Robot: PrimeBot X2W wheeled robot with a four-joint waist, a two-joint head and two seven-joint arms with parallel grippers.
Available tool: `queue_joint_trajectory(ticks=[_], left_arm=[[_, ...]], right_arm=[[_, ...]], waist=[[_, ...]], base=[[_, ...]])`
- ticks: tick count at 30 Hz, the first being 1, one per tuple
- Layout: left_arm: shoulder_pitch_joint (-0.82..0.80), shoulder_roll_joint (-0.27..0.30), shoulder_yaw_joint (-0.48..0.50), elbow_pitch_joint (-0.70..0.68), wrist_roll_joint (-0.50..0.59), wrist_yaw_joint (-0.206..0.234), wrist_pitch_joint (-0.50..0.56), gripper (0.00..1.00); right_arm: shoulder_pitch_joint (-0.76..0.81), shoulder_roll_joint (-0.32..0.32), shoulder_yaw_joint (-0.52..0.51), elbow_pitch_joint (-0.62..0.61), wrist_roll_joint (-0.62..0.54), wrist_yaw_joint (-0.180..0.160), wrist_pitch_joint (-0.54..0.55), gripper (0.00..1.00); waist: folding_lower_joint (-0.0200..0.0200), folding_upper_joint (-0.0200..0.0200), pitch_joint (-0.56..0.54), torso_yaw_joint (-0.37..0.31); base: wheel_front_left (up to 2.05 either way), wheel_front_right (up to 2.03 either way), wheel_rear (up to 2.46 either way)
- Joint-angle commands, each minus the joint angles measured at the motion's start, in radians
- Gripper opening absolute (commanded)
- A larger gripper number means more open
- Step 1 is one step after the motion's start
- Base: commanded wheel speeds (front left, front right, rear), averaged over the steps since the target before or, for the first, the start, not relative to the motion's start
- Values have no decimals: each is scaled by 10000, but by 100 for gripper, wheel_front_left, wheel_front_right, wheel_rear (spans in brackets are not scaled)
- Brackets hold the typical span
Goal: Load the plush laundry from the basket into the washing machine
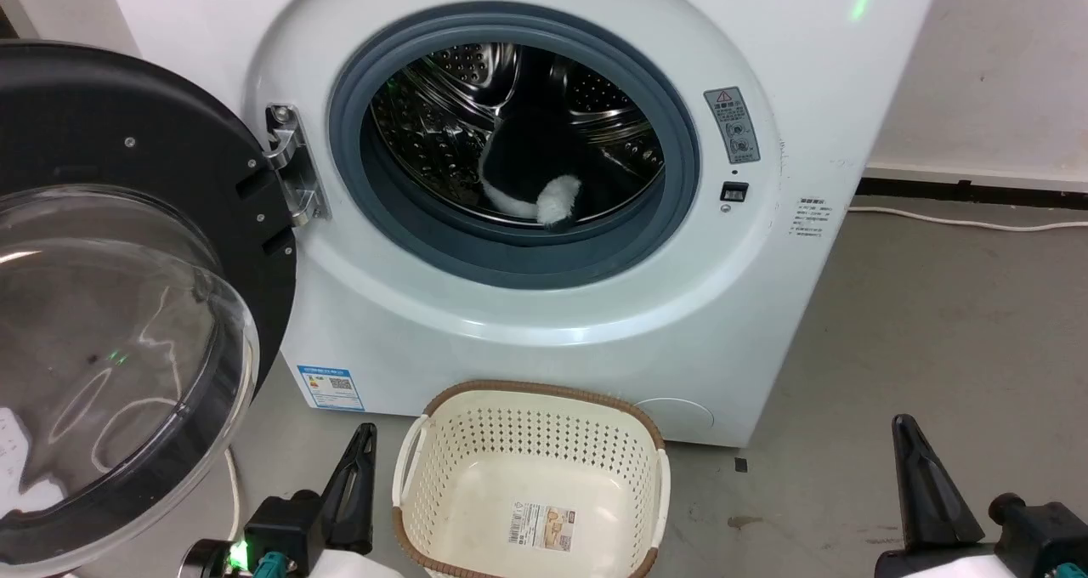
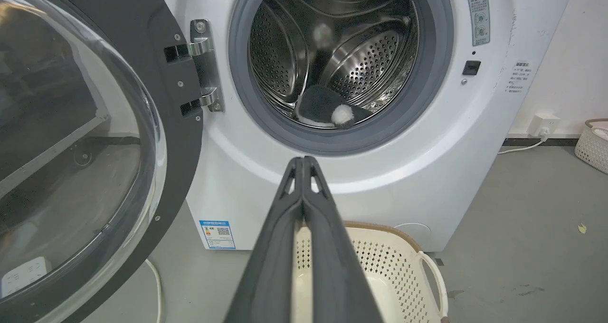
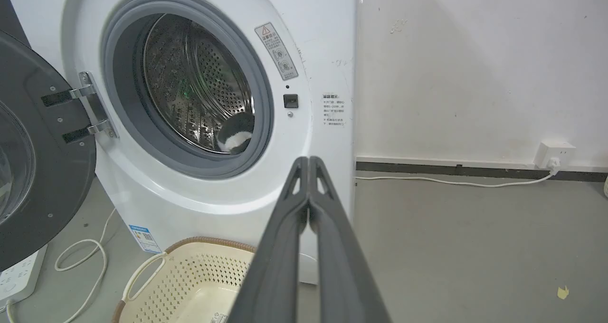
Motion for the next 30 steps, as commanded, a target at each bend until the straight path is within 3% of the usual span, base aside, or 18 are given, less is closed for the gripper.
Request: queue_joint_trajectory(ticks=[1, 30], left_arm=[[-10, -13, 30, -66, 58, 24, 55, 0], [-49, -80, 236, -474, 347, 134, 648, 0]], right_arm=[[-54, 0, 20, -22, -72, -1, 54, 0], [-273, -1, 161, -117, -378, -3, 650, 0]], waist=[[0, 0, 2, -6], [0, 0, 61, -145]], base=[[0, 0, 0], [0, 0, 0]])
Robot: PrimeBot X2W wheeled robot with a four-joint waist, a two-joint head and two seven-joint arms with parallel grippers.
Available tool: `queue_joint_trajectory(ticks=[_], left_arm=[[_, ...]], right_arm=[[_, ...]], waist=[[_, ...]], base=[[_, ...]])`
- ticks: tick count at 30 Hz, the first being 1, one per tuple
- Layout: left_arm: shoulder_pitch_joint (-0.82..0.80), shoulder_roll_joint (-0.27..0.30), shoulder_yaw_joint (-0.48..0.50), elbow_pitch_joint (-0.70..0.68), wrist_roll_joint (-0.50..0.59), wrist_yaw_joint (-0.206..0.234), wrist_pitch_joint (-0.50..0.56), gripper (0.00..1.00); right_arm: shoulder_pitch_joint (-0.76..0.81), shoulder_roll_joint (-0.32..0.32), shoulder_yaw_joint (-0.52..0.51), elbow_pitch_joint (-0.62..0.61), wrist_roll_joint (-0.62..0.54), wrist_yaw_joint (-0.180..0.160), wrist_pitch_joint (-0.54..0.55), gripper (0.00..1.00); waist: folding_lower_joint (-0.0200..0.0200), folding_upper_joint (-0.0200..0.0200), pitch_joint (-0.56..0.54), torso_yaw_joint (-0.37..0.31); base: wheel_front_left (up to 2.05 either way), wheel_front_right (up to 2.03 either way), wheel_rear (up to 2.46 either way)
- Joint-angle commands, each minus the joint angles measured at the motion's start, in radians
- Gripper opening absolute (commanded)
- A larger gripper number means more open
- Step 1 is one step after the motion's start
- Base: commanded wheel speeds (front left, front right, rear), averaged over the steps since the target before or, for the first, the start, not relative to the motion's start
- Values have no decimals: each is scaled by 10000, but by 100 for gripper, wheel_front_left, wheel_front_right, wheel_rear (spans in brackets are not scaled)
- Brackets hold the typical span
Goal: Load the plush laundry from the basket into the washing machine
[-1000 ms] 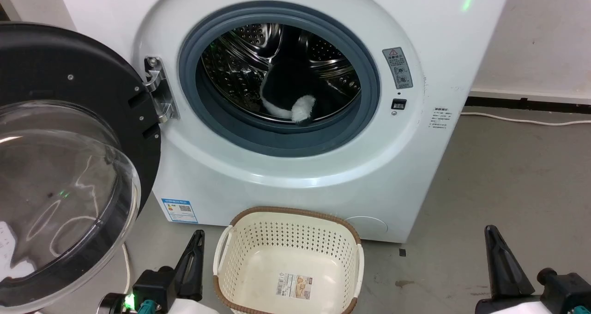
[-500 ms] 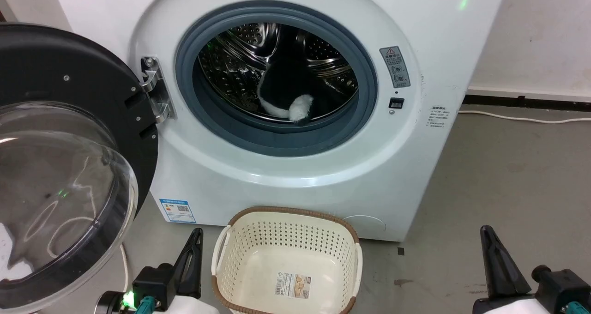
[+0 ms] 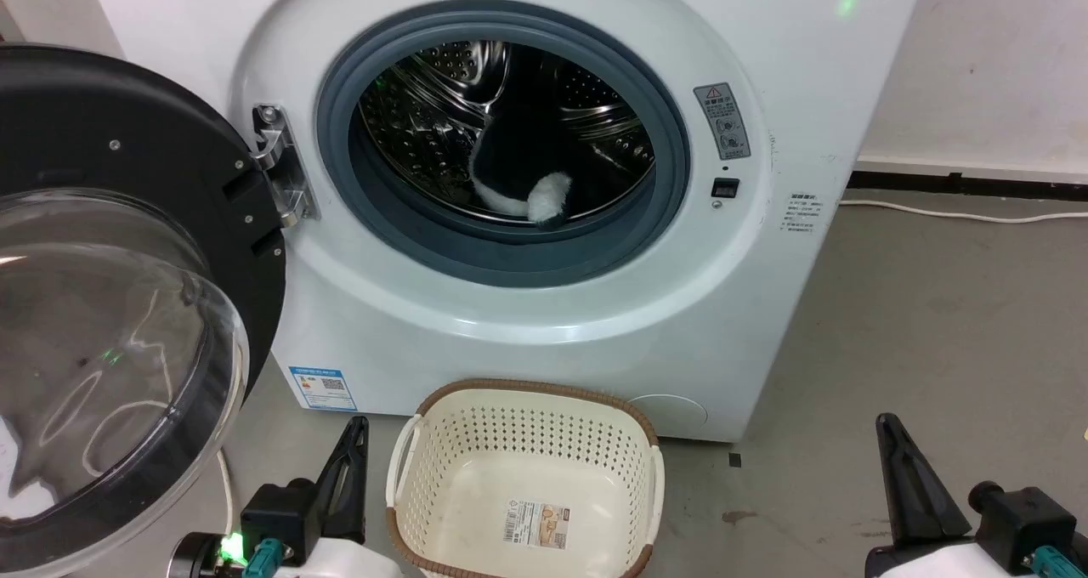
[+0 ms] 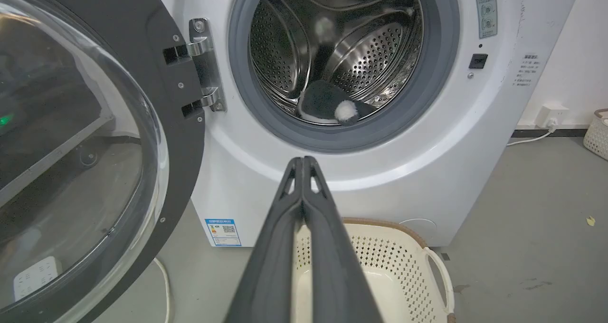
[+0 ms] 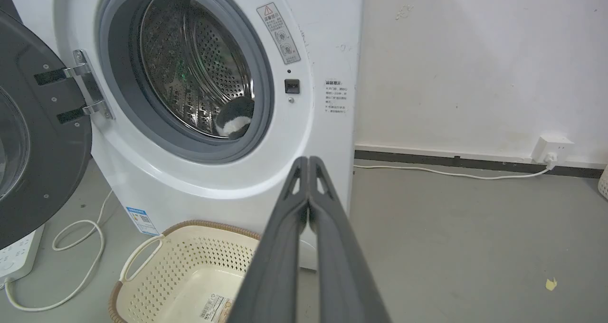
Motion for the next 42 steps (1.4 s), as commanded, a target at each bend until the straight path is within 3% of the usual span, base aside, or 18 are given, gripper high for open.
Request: queue_joint_trajectory(ticks=[1, 42], left_arm=[[-48, -44, 38, -78, 104, 38, 43, 0], [-106, -143, 344, -684, 533, 200, 923, 0]], right_arm=[[-159, -1, 22, -62, -54, -3, 41, 0], [-484, -2, 230, -202, -508, -6, 925, 0]], waist=[[0, 0, 1, -3], [0, 0, 88, -209]], base=[[0, 0, 0], [0, 0, 0]])
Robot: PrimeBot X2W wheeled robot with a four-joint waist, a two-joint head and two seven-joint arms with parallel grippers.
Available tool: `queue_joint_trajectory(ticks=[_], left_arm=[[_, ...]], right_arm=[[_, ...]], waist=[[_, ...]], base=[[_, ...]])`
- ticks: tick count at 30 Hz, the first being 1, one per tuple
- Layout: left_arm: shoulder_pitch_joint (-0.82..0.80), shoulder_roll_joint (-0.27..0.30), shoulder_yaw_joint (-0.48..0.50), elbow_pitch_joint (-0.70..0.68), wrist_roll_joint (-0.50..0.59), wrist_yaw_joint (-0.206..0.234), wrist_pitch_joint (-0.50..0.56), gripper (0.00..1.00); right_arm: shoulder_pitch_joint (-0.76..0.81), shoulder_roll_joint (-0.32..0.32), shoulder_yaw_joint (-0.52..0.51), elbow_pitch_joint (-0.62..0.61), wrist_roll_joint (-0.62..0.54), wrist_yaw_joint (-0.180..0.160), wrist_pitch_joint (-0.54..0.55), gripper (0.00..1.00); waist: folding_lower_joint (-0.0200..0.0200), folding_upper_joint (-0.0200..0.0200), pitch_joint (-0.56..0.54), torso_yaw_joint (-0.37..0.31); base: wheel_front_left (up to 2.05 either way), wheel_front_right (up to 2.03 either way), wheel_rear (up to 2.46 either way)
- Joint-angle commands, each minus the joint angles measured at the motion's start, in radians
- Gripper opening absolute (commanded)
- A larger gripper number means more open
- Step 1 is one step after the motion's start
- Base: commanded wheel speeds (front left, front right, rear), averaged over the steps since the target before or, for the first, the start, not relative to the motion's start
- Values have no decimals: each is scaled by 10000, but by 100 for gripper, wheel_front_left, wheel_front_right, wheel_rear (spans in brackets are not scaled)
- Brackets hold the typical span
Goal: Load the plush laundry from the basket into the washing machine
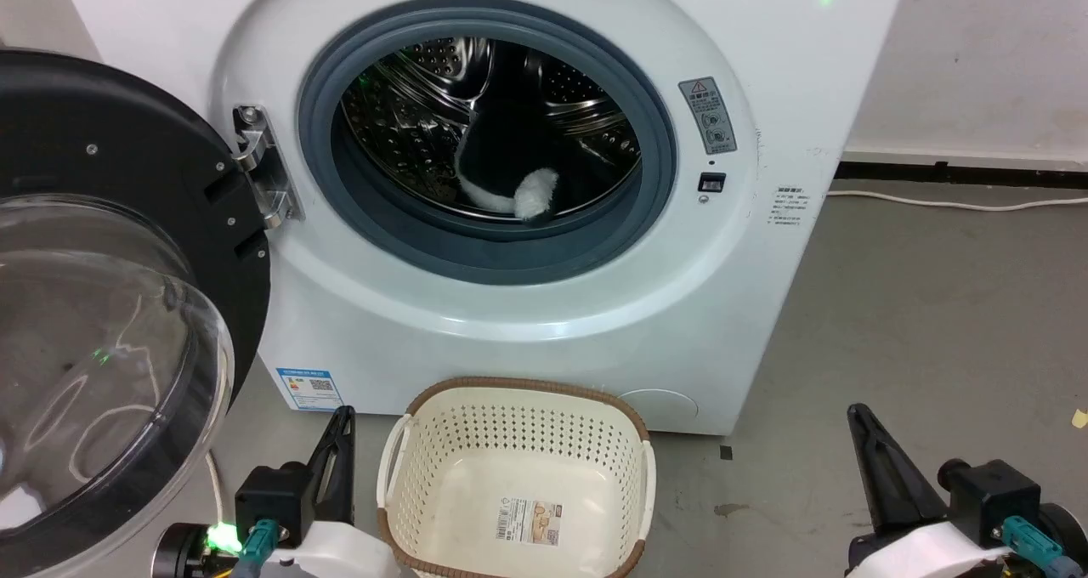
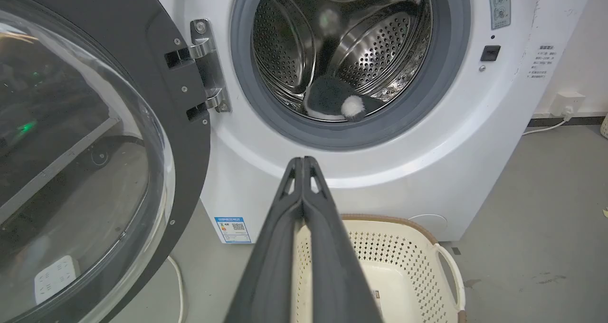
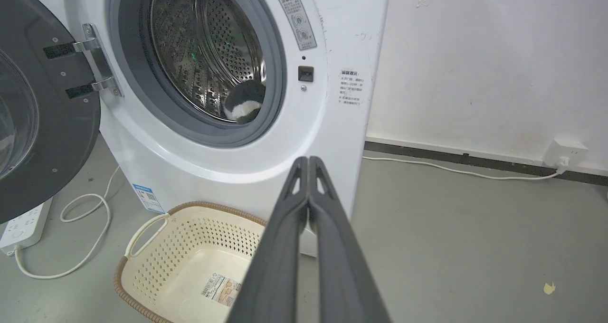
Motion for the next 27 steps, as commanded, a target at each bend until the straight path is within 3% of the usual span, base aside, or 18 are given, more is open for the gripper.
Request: queue_joint_trajectory(ticks=[1, 27], left_arm=[[-102, -29, 48, -92, 88, 39, 65, 0], [-138, -89, 233, -459, 348, 137, 597, 0]], right_arm=[[-176, -2, 25, -68, -91, -6, 71, 0], [-372, -2, 151, -152, -364, -8, 605, 0]], waist=[[0, 0, 2, -5], [0, 0, 55, -129]], base=[[0, 0, 0], [0, 0, 0]])
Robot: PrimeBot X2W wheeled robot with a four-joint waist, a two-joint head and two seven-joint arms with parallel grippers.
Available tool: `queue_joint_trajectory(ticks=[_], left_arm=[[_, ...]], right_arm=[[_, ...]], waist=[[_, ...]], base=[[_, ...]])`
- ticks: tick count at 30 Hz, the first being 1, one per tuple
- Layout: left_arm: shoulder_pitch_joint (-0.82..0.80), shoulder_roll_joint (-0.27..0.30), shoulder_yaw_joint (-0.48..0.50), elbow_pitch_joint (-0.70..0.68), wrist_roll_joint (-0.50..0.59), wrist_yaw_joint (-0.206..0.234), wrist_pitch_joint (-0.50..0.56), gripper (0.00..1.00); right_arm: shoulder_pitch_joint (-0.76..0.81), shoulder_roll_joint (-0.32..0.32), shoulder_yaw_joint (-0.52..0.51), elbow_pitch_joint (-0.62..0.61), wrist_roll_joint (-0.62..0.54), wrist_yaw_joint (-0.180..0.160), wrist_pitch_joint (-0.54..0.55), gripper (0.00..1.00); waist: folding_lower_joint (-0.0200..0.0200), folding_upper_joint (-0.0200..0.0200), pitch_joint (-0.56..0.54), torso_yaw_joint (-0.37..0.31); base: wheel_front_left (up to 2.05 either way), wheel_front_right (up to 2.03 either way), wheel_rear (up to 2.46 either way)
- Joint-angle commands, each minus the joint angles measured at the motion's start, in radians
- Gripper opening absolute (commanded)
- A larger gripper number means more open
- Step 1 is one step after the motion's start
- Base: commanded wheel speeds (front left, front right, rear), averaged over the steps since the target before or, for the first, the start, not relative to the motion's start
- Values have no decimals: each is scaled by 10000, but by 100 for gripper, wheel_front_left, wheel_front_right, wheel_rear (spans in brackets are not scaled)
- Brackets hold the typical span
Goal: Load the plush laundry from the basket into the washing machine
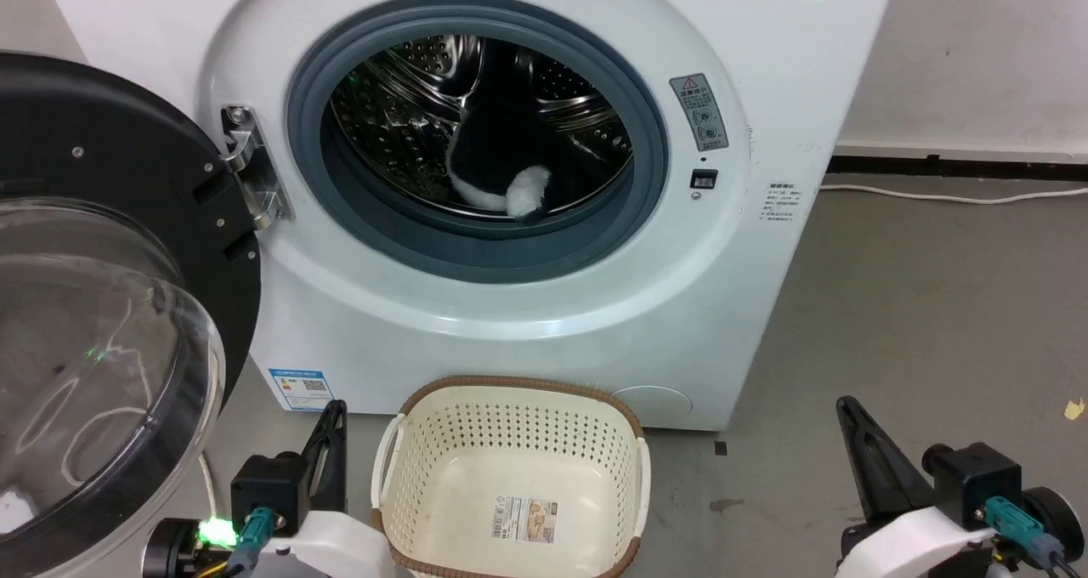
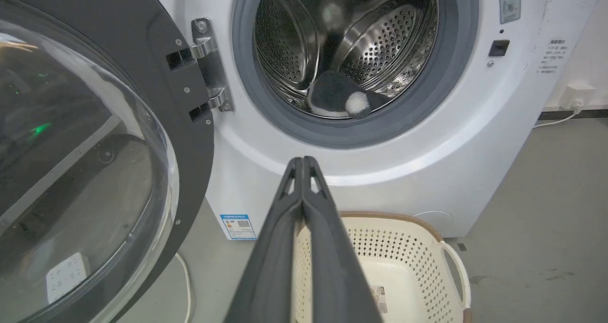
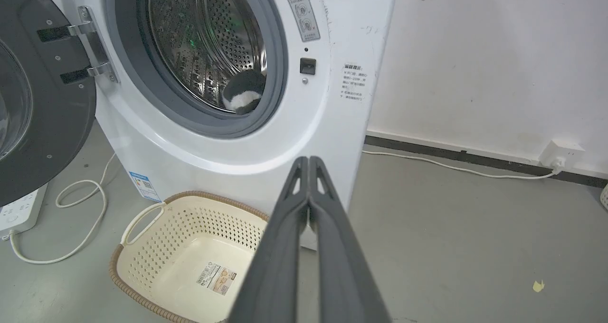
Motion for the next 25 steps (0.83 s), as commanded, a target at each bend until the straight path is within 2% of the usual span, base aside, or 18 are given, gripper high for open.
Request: queue_joint_trajectory(ticks=[1, 25], left_arm=[[-133, 1, 47, -89, 97, 51, 58, 0], [-156, -38, 166, -325, 264, 114, 400, 0]], right_arm=[[-153, -2, 29, -75, -80, -8, 58, 0], [-279, -2, 110, -129, -256, -9, 402, 0]], waist=[[-1, 0, 3, -6], [-1, 0, 37, -86]], base=[[0, 0, 0], [0, 0, 0]])
